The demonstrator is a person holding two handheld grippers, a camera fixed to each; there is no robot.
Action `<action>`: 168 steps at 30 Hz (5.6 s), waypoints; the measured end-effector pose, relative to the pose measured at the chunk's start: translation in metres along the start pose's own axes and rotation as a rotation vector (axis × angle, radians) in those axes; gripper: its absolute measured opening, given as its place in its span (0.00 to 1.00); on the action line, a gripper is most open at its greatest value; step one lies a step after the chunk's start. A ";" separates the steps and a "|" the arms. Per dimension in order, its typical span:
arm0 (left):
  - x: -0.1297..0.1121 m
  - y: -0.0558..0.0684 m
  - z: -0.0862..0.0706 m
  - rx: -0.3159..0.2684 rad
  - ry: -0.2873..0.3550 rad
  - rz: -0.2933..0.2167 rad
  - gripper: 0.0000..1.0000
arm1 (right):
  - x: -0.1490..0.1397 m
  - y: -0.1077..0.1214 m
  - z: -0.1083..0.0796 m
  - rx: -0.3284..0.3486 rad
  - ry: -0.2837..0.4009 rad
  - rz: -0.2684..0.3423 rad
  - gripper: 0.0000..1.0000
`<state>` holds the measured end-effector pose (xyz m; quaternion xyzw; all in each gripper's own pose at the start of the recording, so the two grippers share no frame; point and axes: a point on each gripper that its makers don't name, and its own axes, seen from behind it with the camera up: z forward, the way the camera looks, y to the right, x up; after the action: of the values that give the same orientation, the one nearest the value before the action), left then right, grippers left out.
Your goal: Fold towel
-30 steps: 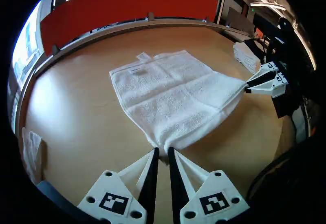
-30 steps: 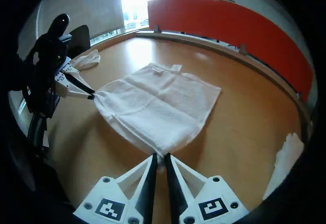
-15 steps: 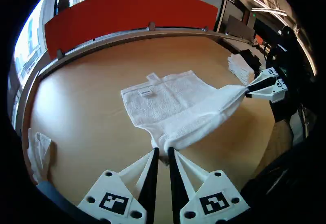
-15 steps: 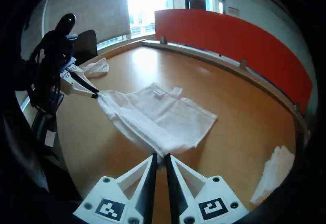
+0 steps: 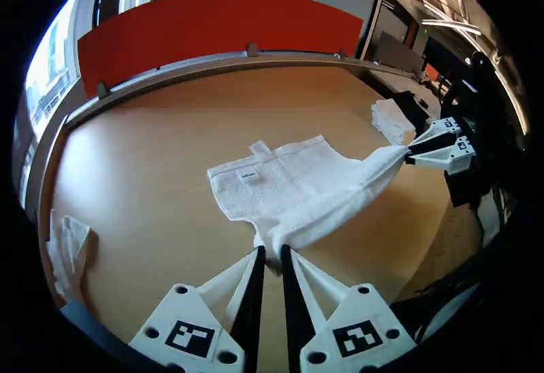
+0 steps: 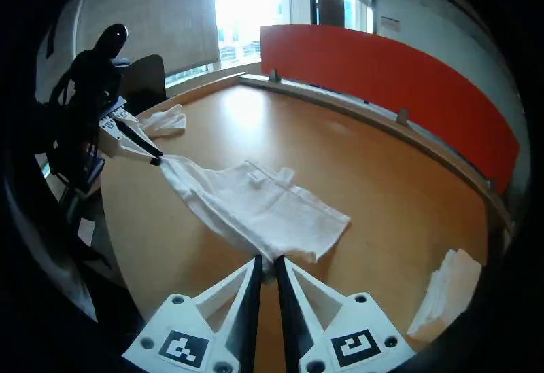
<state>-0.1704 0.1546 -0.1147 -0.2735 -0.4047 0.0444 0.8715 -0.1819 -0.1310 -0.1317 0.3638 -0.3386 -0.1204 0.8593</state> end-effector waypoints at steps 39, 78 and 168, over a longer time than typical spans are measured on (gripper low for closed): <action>0.044 -0.041 0.058 0.052 -0.010 -0.008 0.18 | 0.018 0.057 0.052 -0.024 -0.051 -0.010 0.16; 0.034 -0.087 0.133 0.175 -0.071 0.040 0.38 | -0.025 0.111 0.107 -0.145 -0.152 0.071 0.37; -0.056 -0.102 0.043 0.316 -0.041 -0.278 0.98 | -0.063 0.066 0.086 -0.029 -0.198 -0.033 0.86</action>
<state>-0.2537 0.0704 -0.0775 -0.0741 -0.4442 -0.0077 0.8928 -0.2887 -0.1027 -0.0725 0.3433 -0.4141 -0.1747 0.8247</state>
